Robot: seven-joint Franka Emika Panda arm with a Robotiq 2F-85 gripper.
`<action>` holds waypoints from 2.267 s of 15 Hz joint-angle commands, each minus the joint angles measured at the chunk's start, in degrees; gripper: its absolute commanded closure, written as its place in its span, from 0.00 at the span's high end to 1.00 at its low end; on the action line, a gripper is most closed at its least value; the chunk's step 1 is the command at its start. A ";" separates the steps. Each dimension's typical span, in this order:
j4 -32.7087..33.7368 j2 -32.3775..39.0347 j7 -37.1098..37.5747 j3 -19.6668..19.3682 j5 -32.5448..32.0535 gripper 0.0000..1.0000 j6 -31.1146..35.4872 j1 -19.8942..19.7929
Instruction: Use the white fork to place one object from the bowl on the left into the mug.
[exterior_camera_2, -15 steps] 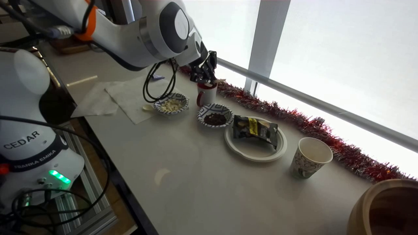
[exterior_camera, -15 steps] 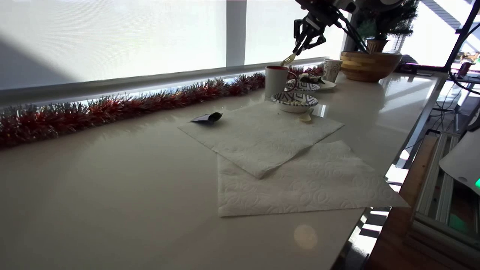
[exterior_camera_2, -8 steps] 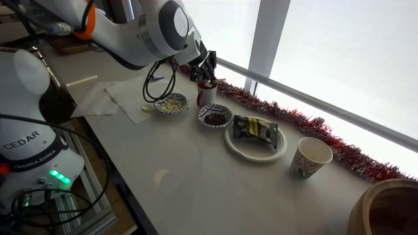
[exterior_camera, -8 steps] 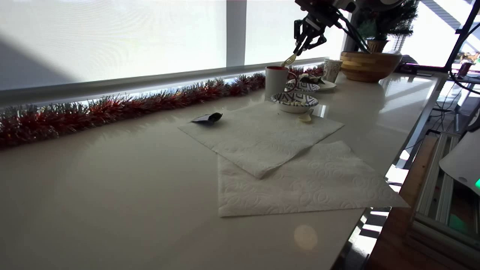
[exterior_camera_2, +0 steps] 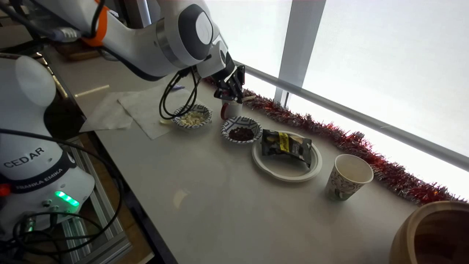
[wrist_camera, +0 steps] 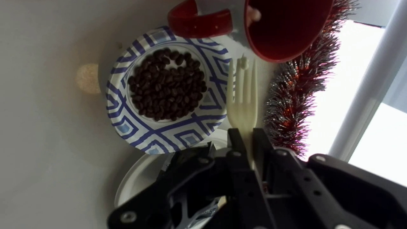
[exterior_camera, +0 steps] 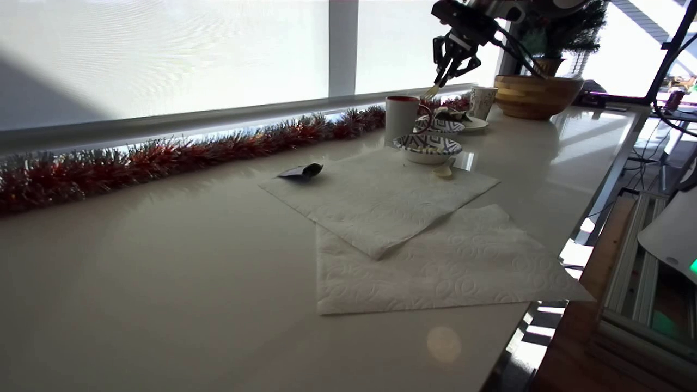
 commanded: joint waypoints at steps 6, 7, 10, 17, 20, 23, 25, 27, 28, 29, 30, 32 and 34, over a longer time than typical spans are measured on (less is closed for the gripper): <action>-0.21 0.01 0.85 2.32 -0.64 0.03 0.84 -1.02; -0.10 0.03 1.02 2.54 -0.95 0.03 1.15 -0.93; 0.09 0.94 2.37 2.62 -3.05 0.03 2.97 -0.42; -5.15 -3.51 -5.15 10.78 -2.29 0.03 1.95 -2.72; -8.70 -0.64 -15.06 14.33 9.25 0.03 6.50 -3.37; -9.38 -9.18 -22.89 11.40 16.31 0.03 -3.76 4.20; -9.56 -7.37 -30.15 13.53 26.72 0.03 -5.59 4.78; -8.56 -8.67 -37.71 13.51 36.02 0.03 -10.07 7.71; -7.95 -8.41 -41.19 13.62 40.65 0.03 -11.79 8.83; -7.10 -6.57 -44.09 14.06 45.29 0.03 -12.86 9.78; -5.92 -5.83 -47.26 13.98 49.93 0.03 -15.31 11.31; -3.80 -1.98 -54.11 13.80 58.81 0.03 -18.04 13.40; -1.96 4.38 -60.16 12.97 67.29 0.03 -16.97 15.20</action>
